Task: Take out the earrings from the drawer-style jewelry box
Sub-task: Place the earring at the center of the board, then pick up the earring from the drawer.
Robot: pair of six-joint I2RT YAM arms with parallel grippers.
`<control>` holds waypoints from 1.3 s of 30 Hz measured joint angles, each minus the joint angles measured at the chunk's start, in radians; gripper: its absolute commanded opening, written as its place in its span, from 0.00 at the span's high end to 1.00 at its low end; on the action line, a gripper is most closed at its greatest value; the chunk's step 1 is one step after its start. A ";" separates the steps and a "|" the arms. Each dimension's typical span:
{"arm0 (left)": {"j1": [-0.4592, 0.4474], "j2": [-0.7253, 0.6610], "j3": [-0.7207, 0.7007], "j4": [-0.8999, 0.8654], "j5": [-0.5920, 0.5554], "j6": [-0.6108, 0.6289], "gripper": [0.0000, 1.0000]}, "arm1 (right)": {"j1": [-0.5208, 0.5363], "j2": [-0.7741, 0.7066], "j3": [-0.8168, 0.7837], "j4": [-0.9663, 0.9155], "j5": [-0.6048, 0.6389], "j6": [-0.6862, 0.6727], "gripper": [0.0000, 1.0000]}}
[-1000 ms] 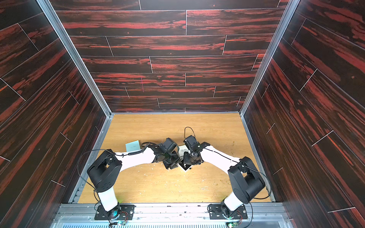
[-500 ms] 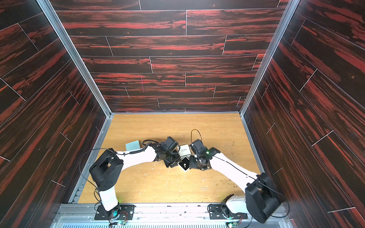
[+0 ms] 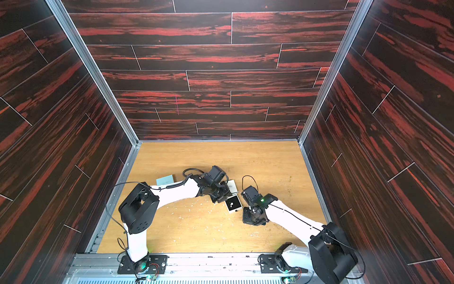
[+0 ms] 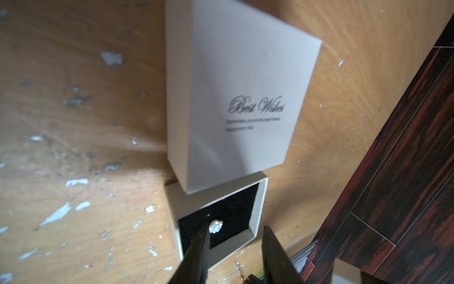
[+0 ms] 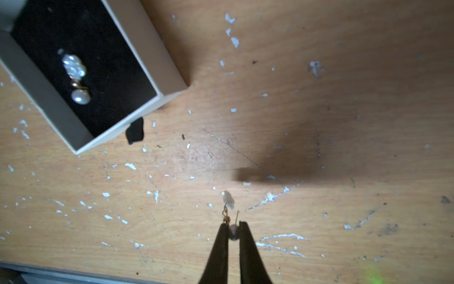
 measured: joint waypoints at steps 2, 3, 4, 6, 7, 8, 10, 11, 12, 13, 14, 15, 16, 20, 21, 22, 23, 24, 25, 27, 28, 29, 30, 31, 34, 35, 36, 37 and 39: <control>0.000 0.000 0.000 -0.003 -0.001 0.003 0.62 | 0.000 0.013 0.000 0.005 0.000 0.000 0.85; 0.000 0.000 0.000 -0.004 -0.001 0.003 0.62 | 0.000 0.018 0.000 0.008 -0.001 0.001 0.83; 0.000 0.000 -0.001 -0.006 -0.001 0.004 0.62 | 0.000 0.023 0.000 0.011 -0.001 0.000 0.81; 0.000 -0.002 -0.004 -0.006 -0.002 0.004 0.62 | 0.000 0.026 0.000 0.013 0.000 -0.002 0.75; 0.000 -0.004 -0.009 -0.005 -0.004 0.004 0.62 | 0.000 0.026 0.002 0.011 0.000 -0.005 0.73; 0.000 -0.007 -0.016 -0.006 -0.005 0.004 0.62 | 0.000 0.025 0.006 0.008 0.002 -0.010 0.71; 0.000 -0.023 -0.041 -0.004 -0.006 0.003 0.62 | 0.002 0.025 0.032 -0.011 0.011 -0.021 0.69; 0.000 -0.034 -0.057 -0.003 -0.006 0.000 0.62 | 0.005 0.024 0.047 -0.018 0.018 -0.025 0.69; 0.000 -0.047 -0.079 0.001 -0.006 -0.005 0.62 | 0.010 0.022 0.070 -0.029 0.026 -0.031 0.68; 0.001 -0.061 -0.103 0.006 -0.005 -0.013 0.62 | 0.019 0.022 0.099 -0.040 0.037 -0.037 0.69; 0.003 -0.071 -0.122 0.014 -0.005 -0.020 0.62 | 0.028 0.022 0.125 -0.048 0.045 -0.043 0.69; 0.005 -0.080 -0.143 0.026 -0.004 -0.031 0.62 | 0.042 0.022 0.159 -0.055 0.055 -0.050 0.71; 0.006 -0.085 -0.161 0.039 -0.004 -0.040 0.62 | 0.055 0.025 0.191 -0.058 0.062 -0.056 0.73; 0.010 -0.086 -0.195 0.092 -0.001 -0.076 0.63 | 0.089 0.076 0.294 -0.046 0.073 -0.073 0.74; 0.011 -0.086 -0.195 0.110 -0.001 -0.085 0.63 | 0.091 0.099 0.311 -0.041 0.074 -0.076 0.74; 0.011 -0.086 -0.195 0.127 -0.001 -0.090 0.64 | 0.091 0.124 0.325 -0.035 0.074 -0.079 0.75; 0.011 -0.086 -0.195 0.144 -0.001 -0.096 0.64 | 0.092 0.151 0.338 -0.029 0.073 -0.081 0.75; 0.011 -0.086 -0.195 0.156 -0.002 -0.100 0.64 | 0.092 0.180 0.351 -0.024 0.072 -0.083 0.75; 0.011 -0.086 -0.195 0.161 -0.002 -0.103 0.64 | 0.092 0.205 0.361 -0.019 0.070 -0.084 0.75; 0.011 -0.086 -0.196 0.168 -0.003 -0.107 0.65 | 0.092 0.257 0.377 -0.004 0.056 -0.084 0.76; 0.011 -0.086 -0.197 0.172 -0.003 -0.110 0.65 | 0.092 0.274 0.378 0.003 0.051 -0.084 0.76; 0.011 -0.086 -0.198 0.175 -0.003 -0.111 0.66 | 0.092 0.290 0.378 0.011 0.045 -0.083 0.76; 0.011 -0.086 -0.200 0.176 -0.003 -0.112 0.67 | 0.092 0.304 0.378 0.016 0.041 -0.083 0.76; 0.011 -0.086 -0.201 0.176 -0.003 -0.113 0.67 | 0.092 0.312 0.378 0.021 0.037 -0.084 0.76; 0.011 -0.086 -0.201 0.176 -0.004 -0.114 0.68 | 0.092 0.328 0.378 0.041 0.026 -0.085 0.77; 0.011 -0.085 -0.201 0.176 -0.004 -0.114 0.68 | 0.092 0.333 0.378 0.048 0.023 -0.086 0.77; 0.013 -0.085 -0.201 0.175 -0.004 -0.114 0.68 | 0.092 0.339 0.378 0.054 0.021 -0.087 0.77; 0.013 -0.085 -0.201 0.175 -0.004 -0.114 0.68 | 0.092 0.345 0.378 0.059 0.020 -0.087 0.77; 0.017 -0.082 -0.202 0.173 -0.005 -0.114 0.68 | 0.092 0.357 0.378 0.065 0.019 -0.087 0.77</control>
